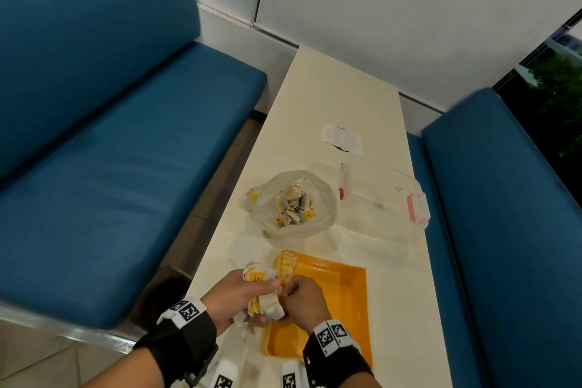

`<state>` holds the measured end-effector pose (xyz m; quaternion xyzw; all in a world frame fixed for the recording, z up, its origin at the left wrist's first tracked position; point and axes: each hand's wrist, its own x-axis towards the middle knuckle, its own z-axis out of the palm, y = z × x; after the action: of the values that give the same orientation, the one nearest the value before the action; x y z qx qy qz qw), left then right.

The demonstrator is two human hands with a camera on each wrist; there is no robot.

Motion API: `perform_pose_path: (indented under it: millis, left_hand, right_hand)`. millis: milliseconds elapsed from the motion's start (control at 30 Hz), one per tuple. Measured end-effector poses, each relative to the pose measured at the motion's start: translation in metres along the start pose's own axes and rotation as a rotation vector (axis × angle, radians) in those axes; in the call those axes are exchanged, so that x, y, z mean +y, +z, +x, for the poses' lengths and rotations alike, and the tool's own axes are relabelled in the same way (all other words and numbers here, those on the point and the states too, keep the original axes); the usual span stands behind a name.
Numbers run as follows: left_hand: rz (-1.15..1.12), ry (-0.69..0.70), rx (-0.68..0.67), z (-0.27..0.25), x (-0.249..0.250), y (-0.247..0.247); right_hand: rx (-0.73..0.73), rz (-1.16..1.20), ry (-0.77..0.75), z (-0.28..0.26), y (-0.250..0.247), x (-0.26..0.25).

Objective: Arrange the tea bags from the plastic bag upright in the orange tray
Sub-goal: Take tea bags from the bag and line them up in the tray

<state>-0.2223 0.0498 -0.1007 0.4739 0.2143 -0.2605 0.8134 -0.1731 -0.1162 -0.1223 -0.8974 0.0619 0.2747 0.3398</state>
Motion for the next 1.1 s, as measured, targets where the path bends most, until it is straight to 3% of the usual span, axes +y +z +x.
perform_pose_path:
  millis: [200, 367, 500, 767, 1100]
  left_hand:
    - [-0.027, -0.013, 0.011, -0.002, 0.004, -0.004]
    - [-0.076, -0.009, 0.036, -0.001, 0.013, -0.008]
    - [-0.131, 0.028, 0.047, -0.001, 0.017, -0.003]
    - [-0.132, 0.069, 0.100, 0.000, 0.021, 0.003]
    - [-0.130, 0.047, 0.113, 0.002, 0.020, 0.000]
  right_hand:
    - [0.024, 0.063, -0.007, -0.010, -0.008, -0.001]
    - [0.178, 0.112, -0.344, -0.034, -0.035, -0.013]
    - [0.101, 0.033, -0.540, -0.056, -0.033, -0.035]
    - [0.101, -0.023, -0.457, -0.053, -0.014, -0.043]
    - [0.139, -0.040, -0.474, -0.047, -0.011, -0.035]
